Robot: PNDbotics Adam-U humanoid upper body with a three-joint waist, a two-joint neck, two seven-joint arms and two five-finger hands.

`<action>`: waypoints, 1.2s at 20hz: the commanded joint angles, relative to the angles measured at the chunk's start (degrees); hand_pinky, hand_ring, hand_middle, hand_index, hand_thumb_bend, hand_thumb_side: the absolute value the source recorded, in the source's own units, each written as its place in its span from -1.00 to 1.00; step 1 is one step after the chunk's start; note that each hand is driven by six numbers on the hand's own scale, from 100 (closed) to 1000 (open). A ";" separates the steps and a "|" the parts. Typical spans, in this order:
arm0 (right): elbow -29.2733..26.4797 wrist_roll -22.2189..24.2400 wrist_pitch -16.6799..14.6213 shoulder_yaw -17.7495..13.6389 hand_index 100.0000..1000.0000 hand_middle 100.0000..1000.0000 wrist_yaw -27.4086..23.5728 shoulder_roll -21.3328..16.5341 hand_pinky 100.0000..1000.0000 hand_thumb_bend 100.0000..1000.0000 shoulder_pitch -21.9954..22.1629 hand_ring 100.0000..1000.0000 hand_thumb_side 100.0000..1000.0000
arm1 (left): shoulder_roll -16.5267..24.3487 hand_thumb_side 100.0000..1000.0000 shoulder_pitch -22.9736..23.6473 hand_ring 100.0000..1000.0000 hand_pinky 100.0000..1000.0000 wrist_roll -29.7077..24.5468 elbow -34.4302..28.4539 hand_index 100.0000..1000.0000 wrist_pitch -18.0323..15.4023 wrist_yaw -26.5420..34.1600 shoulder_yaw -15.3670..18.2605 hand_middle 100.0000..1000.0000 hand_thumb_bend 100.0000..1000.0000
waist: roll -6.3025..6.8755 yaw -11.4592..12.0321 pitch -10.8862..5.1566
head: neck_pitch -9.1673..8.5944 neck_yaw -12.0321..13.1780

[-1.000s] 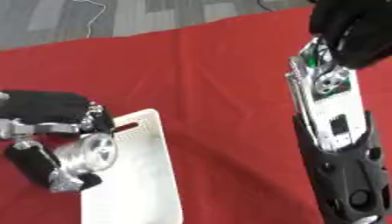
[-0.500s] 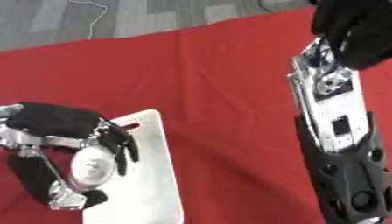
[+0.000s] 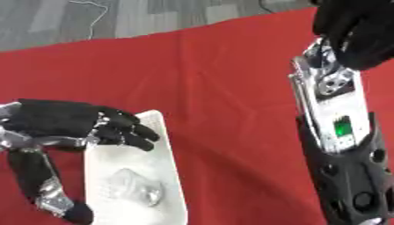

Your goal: Pick up objects on the table and place them in the box.

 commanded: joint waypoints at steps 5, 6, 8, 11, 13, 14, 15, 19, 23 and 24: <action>-0.55 -0.93 -0.07 -1.14 -0.33 -0.40 0.80 -0.14 -0.39 -1.00 0.08 -0.34 0.99 | -2.84 0.66 3.05 0.61 0.73 19.22 -0.80 0.88 2.11 2.29 10.56 0.82 -0.66 | -0.57 1.00 -1.36 | -0.02 -1.64; -0.55 -1.13 -0.05 -1.31 -0.33 -0.40 0.92 -0.18 -0.39 -1.00 0.24 -0.34 0.99 | -3.43 0.58 3.84 0.57 0.67 23.26 -0.80 0.85 1.96 3.07 12.07 0.78 -0.68 | -0.68 1.21 -1.48 | -0.02 -2.11; -0.55 -1.52 0.04 -1.61 -0.33 -0.40 1.18 -0.31 -0.39 -1.00 0.63 -0.34 0.99 | -4.86 0.50 5.73 0.53 0.61 31.27 -0.80 0.83 0.98 4.89 14.84 0.76 -0.68 | -1.00 1.74 -1.76 | -0.02 -2.94; -0.55 -2.01 0.26 -1.92 -0.33 -0.40 1.55 -0.57 -0.39 -1.00 1.19 -0.34 0.99 | -7.22 0.41 8.50 0.51 0.55 39.89 -0.80 0.82 -1.32 6.51 17.66 0.74 -0.63 | -1.47 2.58 -2.21 | -0.02 -3.76; -0.55 -2.39 0.55 -2.40 -0.33 -0.40 1.91 -1.11 -0.40 -1.00 2.10 -0.34 0.99 | -11.17 0.38 11.03 0.47 0.48 45.03 -0.80 0.80 -2.86 8.07 20.03 0.70 -0.61 | -2.08 3.88 -2.97 | -0.02 -4.68; -0.55 -2.65 0.72 -2.70 -0.33 -0.40 2.12 -1.39 -0.40 -1.00 2.61 -0.34 0.99 | -12.97 0.36 12.12 0.47 0.46 47.21 -0.80 0.79 -3.77 8.72 20.93 0.70 -0.58 | -2.36 4.49 -3.33 | -0.02 -5.07; -0.55 -2.98 0.89 -3.06 -0.33 -0.40 2.33 -1.67 -0.40 -1.00 3.10 -0.34 0.99 | -14.57 0.34 12.94 0.46 0.43 49.24 -0.80 0.78 -4.79 9.19 21.66 0.68 -0.56 | -2.70 5.08 -3.64 | -0.02 -5.39; -0.55 -4.32 1.56 -4.49 -0.33 -0.41 3.34 -3.24 -0.41 -1.00 5.04 -0.34 0.99 | -19.17 0.25 13.73 0.48 0.43 54.49 -0.80 0.76 -9.16 8.65 23.34 0.67 -0.43 | -4.13 7.68 -4.56 | -0.02 -6.26; -0.55 -6.43 1.92 -6.69 -0.33 -0.41 4.74 -5.00 -0.42 -1.00 6.93 -0.34 0.99 | -21.26 0.15 12.03 0.44 0.37 60.24 -0.80 0.67 -13.70 8.32 27.34 0.57 -0.31 | -5.78 10.76 -4.90 | -1.79 -8.69; -0.55 -6.89 2.11 -6.94 -0.33 -0.42 4.88 -5.55 -0.43 -1.00 7.48 -0.34 0.99 | -21.35 0.14 11.35 0.43 0.35 61.55 -0.80 0.65 -14.50 9.06 27.89 0.55 -0.31 | -6.05 11.45 -4.98 | -2.49 -9.18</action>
